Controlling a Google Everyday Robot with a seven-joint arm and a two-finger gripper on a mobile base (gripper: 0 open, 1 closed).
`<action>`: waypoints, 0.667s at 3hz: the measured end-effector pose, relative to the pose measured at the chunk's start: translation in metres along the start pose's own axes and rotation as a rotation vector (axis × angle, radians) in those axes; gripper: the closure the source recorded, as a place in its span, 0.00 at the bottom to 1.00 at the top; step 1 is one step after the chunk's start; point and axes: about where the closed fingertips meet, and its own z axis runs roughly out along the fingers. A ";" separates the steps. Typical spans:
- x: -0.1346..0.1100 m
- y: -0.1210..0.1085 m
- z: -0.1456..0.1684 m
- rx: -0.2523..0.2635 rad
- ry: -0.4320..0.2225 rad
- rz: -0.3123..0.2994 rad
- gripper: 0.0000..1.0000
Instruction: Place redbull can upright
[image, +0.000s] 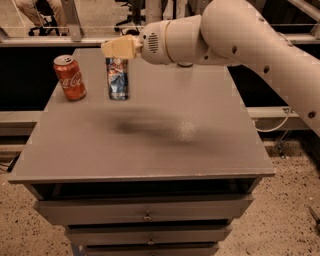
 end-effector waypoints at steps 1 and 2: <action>-0.001 0.006 0.003 -0.030 -0.054 -0.083 1.00; 0.009 0.022 0.013 -0.065 -0.152 -0.274 1.00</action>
Offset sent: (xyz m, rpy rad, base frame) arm -0.0268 0.0303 -0.0057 -0.0211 -0.6029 0.1477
